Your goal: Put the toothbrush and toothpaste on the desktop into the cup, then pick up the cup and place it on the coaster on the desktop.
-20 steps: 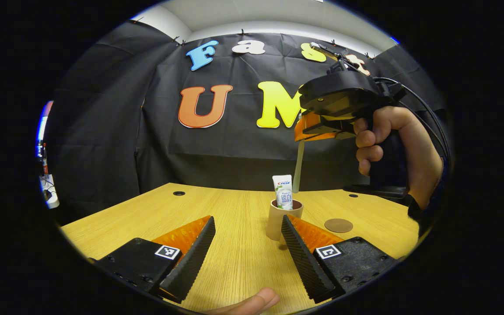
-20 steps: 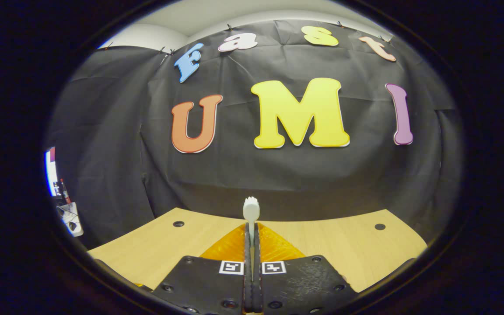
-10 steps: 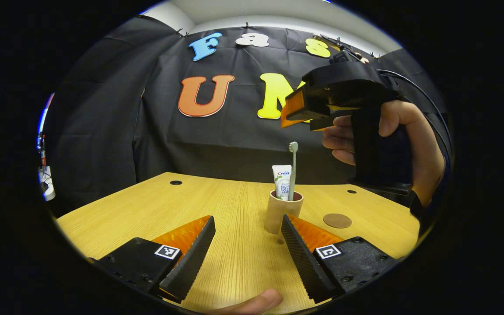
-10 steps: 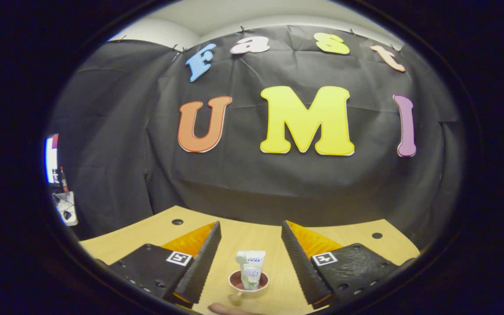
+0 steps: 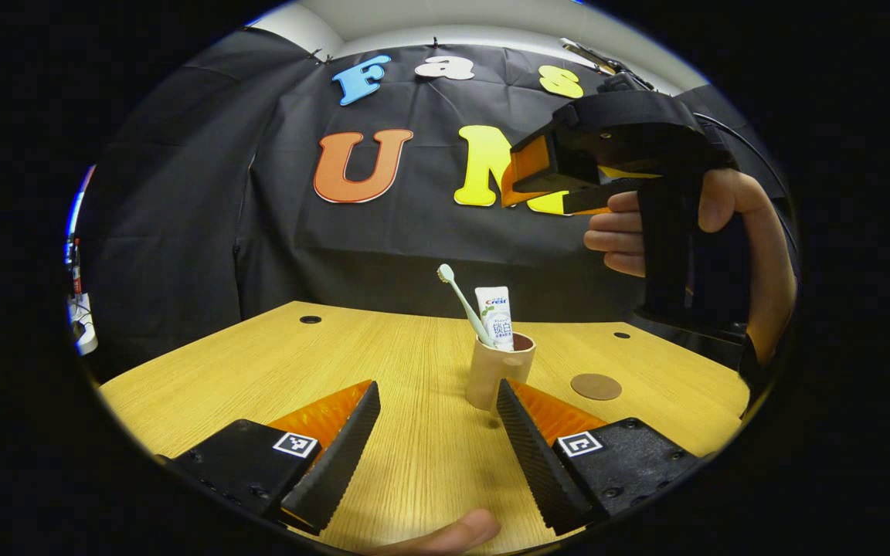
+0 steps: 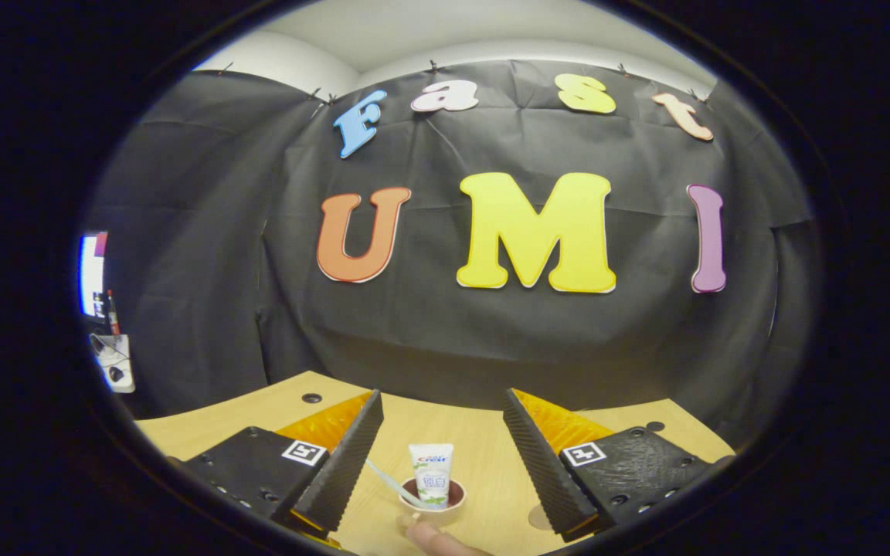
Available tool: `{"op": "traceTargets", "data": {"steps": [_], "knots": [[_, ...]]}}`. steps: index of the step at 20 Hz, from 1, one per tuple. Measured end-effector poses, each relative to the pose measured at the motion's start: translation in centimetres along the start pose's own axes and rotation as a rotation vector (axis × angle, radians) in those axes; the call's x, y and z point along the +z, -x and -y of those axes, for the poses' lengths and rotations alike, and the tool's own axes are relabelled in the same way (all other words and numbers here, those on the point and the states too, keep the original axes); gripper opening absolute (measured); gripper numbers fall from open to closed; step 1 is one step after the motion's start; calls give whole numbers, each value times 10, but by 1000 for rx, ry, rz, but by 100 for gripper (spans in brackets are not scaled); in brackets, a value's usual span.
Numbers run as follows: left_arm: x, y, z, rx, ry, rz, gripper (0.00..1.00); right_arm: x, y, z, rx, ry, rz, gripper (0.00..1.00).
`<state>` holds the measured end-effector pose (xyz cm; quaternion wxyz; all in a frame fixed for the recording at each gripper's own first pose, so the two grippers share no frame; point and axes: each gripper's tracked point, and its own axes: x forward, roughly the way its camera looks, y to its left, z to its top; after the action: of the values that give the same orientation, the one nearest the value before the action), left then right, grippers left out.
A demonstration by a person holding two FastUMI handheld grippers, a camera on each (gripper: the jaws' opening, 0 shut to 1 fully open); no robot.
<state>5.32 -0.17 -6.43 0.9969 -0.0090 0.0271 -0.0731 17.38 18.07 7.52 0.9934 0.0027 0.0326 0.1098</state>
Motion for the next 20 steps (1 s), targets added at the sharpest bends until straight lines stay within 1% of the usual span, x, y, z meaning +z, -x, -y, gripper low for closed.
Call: {"op": "traceTargets", "data": {"steps": [3,4,6,8,9,11,13,16,20], "knots": [[3,-4,2,6,-23,-4,97,2,14,8,2,-6,7,96],[5,-6,3,7,-29,-4,97,2,18,12,3,-8,8,95],[7,-11,5,9,-39,-10,96,4,30,21,3,-11,12,96],[11,-15,6,10,-33,-15,96,9,47,32,-5,-18,28,94],[11,-18,7,12,-28,-27,96,11,54,40,-13,-18,36,95],[14,-23,12,3,-10,-55,96,12,71,58,-33,-5,49,95],[23,-28,17,-4,-2,-71,96,13,91,81,-69,-1,70,95],[37,-35,24,-7,-30,-91,96,8,123,112,-102,0,88,95],[48,-45,39,-25,-60,-168,96,-1,164,164,-170,31,113,95]]}}
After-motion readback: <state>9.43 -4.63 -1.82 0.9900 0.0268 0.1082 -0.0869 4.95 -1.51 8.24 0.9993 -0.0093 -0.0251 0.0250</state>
